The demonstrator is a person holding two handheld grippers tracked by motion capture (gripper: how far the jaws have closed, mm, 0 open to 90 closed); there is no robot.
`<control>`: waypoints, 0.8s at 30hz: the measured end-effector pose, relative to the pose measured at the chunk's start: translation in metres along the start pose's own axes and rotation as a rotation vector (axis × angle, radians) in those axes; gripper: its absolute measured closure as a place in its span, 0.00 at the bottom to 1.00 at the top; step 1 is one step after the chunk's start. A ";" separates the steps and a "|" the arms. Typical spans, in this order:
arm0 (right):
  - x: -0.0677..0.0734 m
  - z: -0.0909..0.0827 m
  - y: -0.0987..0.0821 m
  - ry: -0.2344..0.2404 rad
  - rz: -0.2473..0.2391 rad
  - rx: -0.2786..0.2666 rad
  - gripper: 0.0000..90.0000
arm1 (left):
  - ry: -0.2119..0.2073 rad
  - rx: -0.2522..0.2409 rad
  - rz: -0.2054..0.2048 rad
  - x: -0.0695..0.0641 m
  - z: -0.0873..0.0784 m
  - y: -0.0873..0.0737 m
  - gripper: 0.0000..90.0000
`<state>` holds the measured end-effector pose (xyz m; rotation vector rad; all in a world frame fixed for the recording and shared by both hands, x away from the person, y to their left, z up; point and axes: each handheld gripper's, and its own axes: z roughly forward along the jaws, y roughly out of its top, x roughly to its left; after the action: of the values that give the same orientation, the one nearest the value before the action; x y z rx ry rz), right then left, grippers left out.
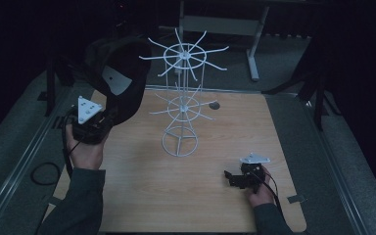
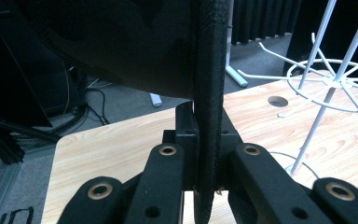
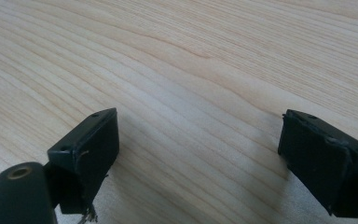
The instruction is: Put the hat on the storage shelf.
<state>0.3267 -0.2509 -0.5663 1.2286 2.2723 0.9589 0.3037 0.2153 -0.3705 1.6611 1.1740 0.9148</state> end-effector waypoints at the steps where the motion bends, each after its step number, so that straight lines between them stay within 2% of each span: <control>1: 0.000 0.000 0.000 0.000 0.000 0.000 0.14 | 0.002 0.000 0.003 -0.001 0.000 0.001 0.96; 24: 0.000 0.000 0.000 0.004 -0.004 0.000 0.14 | 0.011 0.014 0.037 -0.006 0.011 0.015 0.96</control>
<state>0.3266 -0.2508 -0.5663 1.2230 2.2770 0.9599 0.3163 0.2046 -0.3608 1.6965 1.1624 0.9416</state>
